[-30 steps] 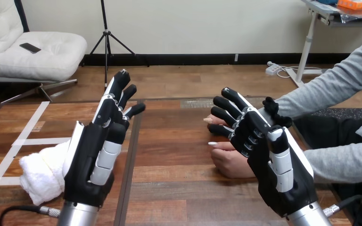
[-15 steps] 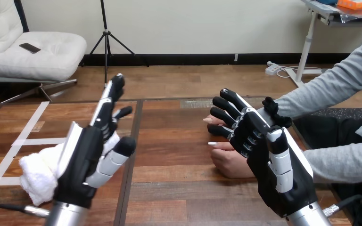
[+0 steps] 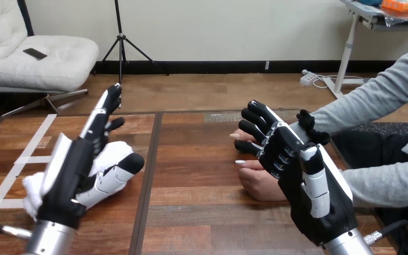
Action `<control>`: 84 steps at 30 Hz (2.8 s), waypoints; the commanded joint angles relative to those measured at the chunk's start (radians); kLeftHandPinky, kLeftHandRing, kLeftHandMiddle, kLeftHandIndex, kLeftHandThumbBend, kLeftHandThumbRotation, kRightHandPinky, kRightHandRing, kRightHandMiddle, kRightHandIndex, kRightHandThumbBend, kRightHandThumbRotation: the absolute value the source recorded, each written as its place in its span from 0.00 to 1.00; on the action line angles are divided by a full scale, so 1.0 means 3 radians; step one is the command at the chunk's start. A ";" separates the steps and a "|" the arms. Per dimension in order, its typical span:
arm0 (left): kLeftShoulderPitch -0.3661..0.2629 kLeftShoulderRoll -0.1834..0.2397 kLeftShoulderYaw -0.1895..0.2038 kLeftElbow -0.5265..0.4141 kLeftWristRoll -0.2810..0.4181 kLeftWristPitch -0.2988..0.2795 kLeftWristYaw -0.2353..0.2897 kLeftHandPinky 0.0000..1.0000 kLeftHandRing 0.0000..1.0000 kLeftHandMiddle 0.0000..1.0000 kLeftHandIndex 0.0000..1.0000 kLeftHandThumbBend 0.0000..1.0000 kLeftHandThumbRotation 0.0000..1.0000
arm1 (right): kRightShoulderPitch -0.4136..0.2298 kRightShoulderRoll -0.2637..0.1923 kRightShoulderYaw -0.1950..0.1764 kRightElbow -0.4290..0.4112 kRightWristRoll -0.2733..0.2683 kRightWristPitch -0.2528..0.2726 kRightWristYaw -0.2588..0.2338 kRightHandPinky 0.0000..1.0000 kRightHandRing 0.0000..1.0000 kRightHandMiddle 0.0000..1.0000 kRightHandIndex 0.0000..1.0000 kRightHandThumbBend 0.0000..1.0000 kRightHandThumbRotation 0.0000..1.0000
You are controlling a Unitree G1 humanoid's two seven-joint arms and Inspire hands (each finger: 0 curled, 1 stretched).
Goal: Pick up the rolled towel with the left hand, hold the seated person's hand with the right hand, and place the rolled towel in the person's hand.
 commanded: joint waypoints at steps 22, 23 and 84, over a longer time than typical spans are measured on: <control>-0.0595 0.0624 0.0100 0.0427 0.0046 0.0222 -0.0085 0.91 0.98 1.00 0.97 1.00 0.63 | -0.0080 -0.0014 -0.0025 -0.0093 -0.0006 -0.0032 -0.0027 0.87 0.95 0.95 0.93 0.81 1.00; -0.0607 0.0630 0.0100 0.0427 0.0038 0.0244 -0.0090 0.91 0.98 1.00 0.97 1.00 0.63 | -0.0078 -0.0012 -0.0026 -0.0097 -0.0008 -0.0030 -0.0032 0.87 0.94 0.95 0.93 0.81 1.00; -0.1517 0.1186 -0.0340 0.0857 0.1729 0.0815 0.0675 0.84 0.93 0.97 0.95 1.00 0.72 | -0.0079 -0.0105 -0.0073 -0.0132 -0.0016 -0.0102 -0.0051 0.94 0.94 0.94 0.93 0.82 1.00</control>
